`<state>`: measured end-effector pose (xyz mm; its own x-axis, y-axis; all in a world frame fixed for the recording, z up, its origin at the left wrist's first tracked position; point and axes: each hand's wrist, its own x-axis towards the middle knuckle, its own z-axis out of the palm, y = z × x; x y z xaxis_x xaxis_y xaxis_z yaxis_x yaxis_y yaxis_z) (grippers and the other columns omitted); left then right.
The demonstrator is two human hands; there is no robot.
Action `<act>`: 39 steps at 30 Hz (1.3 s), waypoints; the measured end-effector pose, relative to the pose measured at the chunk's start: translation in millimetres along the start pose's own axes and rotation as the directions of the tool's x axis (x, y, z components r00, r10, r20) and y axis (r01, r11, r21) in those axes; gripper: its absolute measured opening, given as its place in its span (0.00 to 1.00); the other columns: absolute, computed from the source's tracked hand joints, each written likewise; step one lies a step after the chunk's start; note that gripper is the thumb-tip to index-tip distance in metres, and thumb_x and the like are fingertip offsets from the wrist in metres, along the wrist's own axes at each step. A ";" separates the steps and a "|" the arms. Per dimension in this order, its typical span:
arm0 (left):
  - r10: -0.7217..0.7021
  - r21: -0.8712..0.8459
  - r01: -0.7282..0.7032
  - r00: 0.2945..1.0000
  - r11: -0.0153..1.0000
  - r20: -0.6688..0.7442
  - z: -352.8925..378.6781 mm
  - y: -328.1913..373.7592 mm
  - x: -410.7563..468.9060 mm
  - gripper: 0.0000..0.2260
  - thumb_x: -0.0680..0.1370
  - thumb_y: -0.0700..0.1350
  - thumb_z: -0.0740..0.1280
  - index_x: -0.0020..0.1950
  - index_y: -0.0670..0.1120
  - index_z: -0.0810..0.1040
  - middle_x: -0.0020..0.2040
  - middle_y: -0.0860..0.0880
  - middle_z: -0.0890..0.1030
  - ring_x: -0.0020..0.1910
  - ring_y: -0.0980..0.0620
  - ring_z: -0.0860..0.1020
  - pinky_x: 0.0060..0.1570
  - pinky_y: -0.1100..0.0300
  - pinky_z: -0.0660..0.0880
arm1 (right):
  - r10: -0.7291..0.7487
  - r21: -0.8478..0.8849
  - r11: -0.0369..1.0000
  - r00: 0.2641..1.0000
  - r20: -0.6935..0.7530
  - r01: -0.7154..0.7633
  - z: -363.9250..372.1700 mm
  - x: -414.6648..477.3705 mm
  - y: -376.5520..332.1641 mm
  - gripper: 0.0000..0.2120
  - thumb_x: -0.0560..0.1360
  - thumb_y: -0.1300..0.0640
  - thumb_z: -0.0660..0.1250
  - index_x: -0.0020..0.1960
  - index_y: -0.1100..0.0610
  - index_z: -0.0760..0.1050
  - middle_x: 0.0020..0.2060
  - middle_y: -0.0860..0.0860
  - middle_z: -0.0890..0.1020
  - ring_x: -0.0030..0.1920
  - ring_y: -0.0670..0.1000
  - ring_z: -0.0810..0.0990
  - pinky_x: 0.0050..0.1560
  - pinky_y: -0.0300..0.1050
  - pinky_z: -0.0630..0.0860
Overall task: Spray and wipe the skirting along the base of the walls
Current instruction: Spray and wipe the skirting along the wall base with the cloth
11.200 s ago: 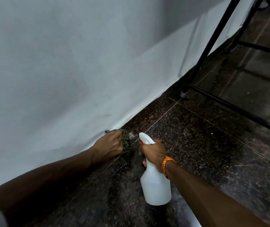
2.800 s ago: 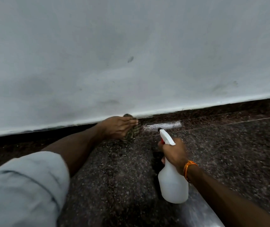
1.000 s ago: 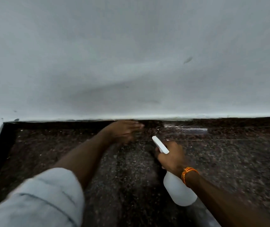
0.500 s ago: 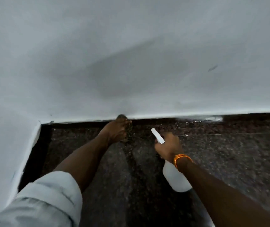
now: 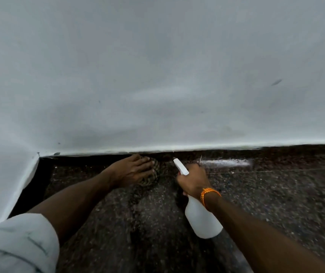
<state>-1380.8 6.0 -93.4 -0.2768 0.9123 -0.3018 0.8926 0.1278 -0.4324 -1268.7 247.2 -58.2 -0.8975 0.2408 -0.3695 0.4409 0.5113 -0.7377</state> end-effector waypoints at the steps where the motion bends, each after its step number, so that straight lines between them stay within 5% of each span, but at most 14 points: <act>1: -0.021 -0.001 0.021 1.000 1.000 0.015 -0.2 -3.2 1.1 0.26 0.74 0.53 0.61 0.72 0.50 0.70 0.73 0.40 0.69 0.67 0.42 0.73 0.60 0.48 0.73 | -0.003 -0.015 1.000 1.000 -0.013 0.003 -1.0 0.7 -2.1 0.10 0.62 0.53 0.62 0.34 0.59 0.76 0.30 0.58 0.82 0.30 0.61 0.82 0.34 0.58 0.82; 4: 0.026 -0.033 -0.021 0.987 0.999 0.156 -2.3 -0.1 15.6 0.32 0.79 0.52 0.60 0.79 0.55 0.47 0.80 0.42 0.45 0.76 0.42 0.58 0.62 0.44 0.68 | -0.003 -0.064 0.998 0.999 -0.037 0.001 -3.0 6.3 -2.7 0.10 0.59 0.52 0.60 0.33 0.58 0.74 0.28 0.57 0.81 0.29 0.59 0.82 0.34 0.56 0.82; 6: 0.066 -0.065 -0.050 0.958 0.997 0.279 -3.9 7.5 25.3 0.31 0.81 0.50 0.57 0.79 0.55 0.42 0.80 0.45 0.40 0.78 0.44 0.51 0.63 0.44 0.66 | -0.003 -0.066 0.998 0.999 -0.049 0.000 -0.6 7.8 1.3 0.11 0.59 0.52 0.61 0.34 0.59 0.74 0.29 0.58 0.81 0.29 0.60 0.82 0.33 0.57 0.82; 9: 0.041 -0.089 -0.015 0.950 0.996 0.308 2.8 10.5 28.7 0.27 0.84 0.46 0.52 0.80 0.49 0.45 0.80 0.42 0.44 0.79 0.43 0.50 0.66 0.47 0.67 | 0.013 -0.055 0.998 0.998 -0.059 -0.016 3.4 6.6 7.7 0.13 0.60 0.51 0.61 0.36 0.60 0.76 0.31 0.59 0.82 0.30 0.61 0.82 0.33 0.58 0.82; 12: 0.030 -0.047 -0.025 0.992 0.999 0.120 11.8 11.4 26.7 0.23 0.83 0.42 0.44 0.74 0.40 0.67 0.73 0.37 0.68 0.71 0.41 0.69 0.60 0.49 0.75 | 0.035 -0.059 0.998 0.998 -0.056 -0.038 5.0 2.3 9.9 0.13 0.60 0.51 0.62 0.38 0.60 0.77 0.32 0.58 0.82 0.32 0.60 0.83 0.36 0.56 0.83; 14: 0.068 0.047 -0.068 0.998 0.997 -0.003 22.0 15.3 26.0 0.24 0.81 0.40 0.45 0.68 0.37 0.74 0.68 0.37 0.74 0.66 0.41 0.75 0.57 0.51 0.77 | 0.035 -0.082 0.996 0.998 -0.046 -0.039 6.3 0.6 10.6 0.12 0.61 0.52 0.63 0.38 0.59 0.77 0.33 0.57 0.82 0.33 0.59 0.82 0.36 0.53 0.82; 19: 0.092 0.072 -0.080 0.980 0.994 -0.178 26.6 10.1 23.3 0.22 0.79 0.38 0.49 0.70 0.33 0.70 0.69 0.35 0.72 0.68 0.39 0.72 0.61 0.49 0.75 | 0.064 -0.145 0.986 0.994 -0.090 -0.077 13.3 1.3 16.0 0.08 0.65 0.54 0.68 0.40 0.59 0.76 0.37 0.57 0.81 0.36 0.59 0.80 0.33 0.45 0.75; 24: 0.094 0.077 -0.080 0.975 0.994 -0.199 36.1 1.8 10.5 0.22 0.80 0.38 0.49 0.72 0.33 0.67 0.71 0.35 0.69 0.71 0.39 0.69 0.65 0.48 0.72 | 0.074 -0.220 0.971 0.992 -0.105 -0.096 18.2 3.1 16.6 0.14 0.63 0.52 0.67 0.45 0.60 0.78 0.39 0.57 0.81 0.39 0.60 0.81 0.39 0.52 0.82; 31: 0.140 0.236 -0.081 0.959 0.968 -0.247 15.4 4.7 66.2 0.21 0.79 0.45 0.60 0.71 0.38 0.72 0.71 0.39 0.71 0.72 0.45 0.69 0.73 0.51 0.59 | 0.039 -0.165 0.984 0.984 -0.176 -0.068 7.9 3.3 32.2 0.07 0.65 0.53 0.67 0.37 0.57 0.75 0.32 0.57 0.81 0.34 0.60 0.80 0.33 0.47 0.74; 36: 0.160 0.243 -0.085 0.937 0.966 -0.310 -10.3 6.8 95.9 0.22 0.81 0.39 0.49 0.73 0.36 0.67 0.74 0.39 0.67 0.74 0.44 0.65 0.74 0.51 0.55 | 0.070 -0.108 0.989 0.961 -0.266 -0.101 -8.8 2.0 35.3 0.10 0.59 0.50 0.59 0.32 0.56 0.72 0.29 0.57 0.80 0.33 0.61 0.79 0.35 0.48 0.75; 39: 0.216 0.251 -0.148 0.939 0.957 -0.269 -1.0 -19.6 55.7 0.19 0.80 0.42 0.59 0.69 0.35 0.72 0.72 0.38 0.70 0.72 0.45 0.68 0.74 0.51 0.56 | 0.049 -0.106 0.991 0.967 -0.251 -0.077 -11.6 2.2 29.6 0.08 0.60 0.51 0.59 0.30 0.56 0.70 0.27 0.55 0.78 0.31 0.59 0.79 0.33 0.49 0.77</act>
<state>-1413.3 54.7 -100.8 0.0289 0.9885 -0.1482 0.8056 -0.1108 -0.5819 -1257.8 272.4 -74.3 -0.8491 0.4644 -0.2516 0.5053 0.5756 -0.6430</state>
